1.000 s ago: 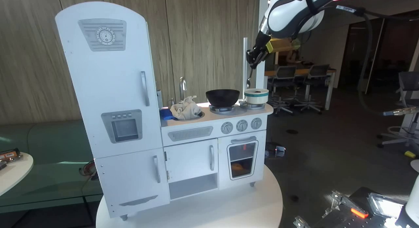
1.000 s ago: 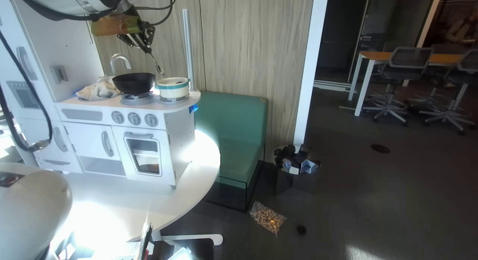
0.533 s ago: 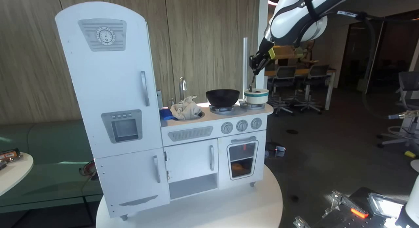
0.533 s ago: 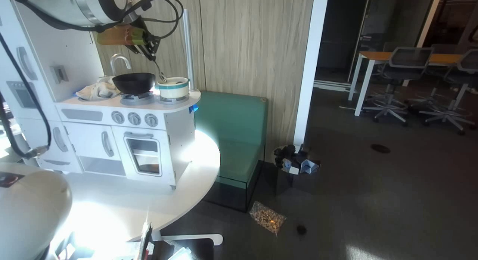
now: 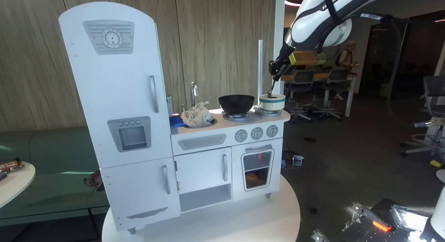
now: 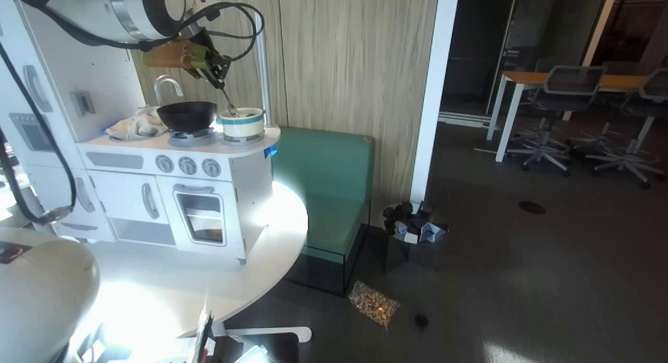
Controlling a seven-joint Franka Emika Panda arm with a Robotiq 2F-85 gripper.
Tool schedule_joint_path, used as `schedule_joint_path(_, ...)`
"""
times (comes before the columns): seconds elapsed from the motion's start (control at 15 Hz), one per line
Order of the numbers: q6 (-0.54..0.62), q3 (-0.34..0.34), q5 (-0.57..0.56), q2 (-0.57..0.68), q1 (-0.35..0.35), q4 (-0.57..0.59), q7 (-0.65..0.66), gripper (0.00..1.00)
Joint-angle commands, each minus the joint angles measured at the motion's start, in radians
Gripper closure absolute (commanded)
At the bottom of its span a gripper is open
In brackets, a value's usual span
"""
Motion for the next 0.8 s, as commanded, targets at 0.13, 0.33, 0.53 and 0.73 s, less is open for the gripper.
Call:
schedule_joint_path(0.13,0.009,0.000,0.018,-0.050,-0.021,-0.004,-0.017,0.97)
schedule_joint_path(0.33,0.032,-0.012,0.049,-0.031,-0.009,-0.013,-0.030,0.97)
schedule_joint_path(0.53,0.044,-0.019,0.083,-0.011,-0.002,-0.022,-0.043,0.97)
schedule_joint_path(0.73,0.050,-0.019,0.102,-0.012,-0.004,-0.038,-0.048,0.97)
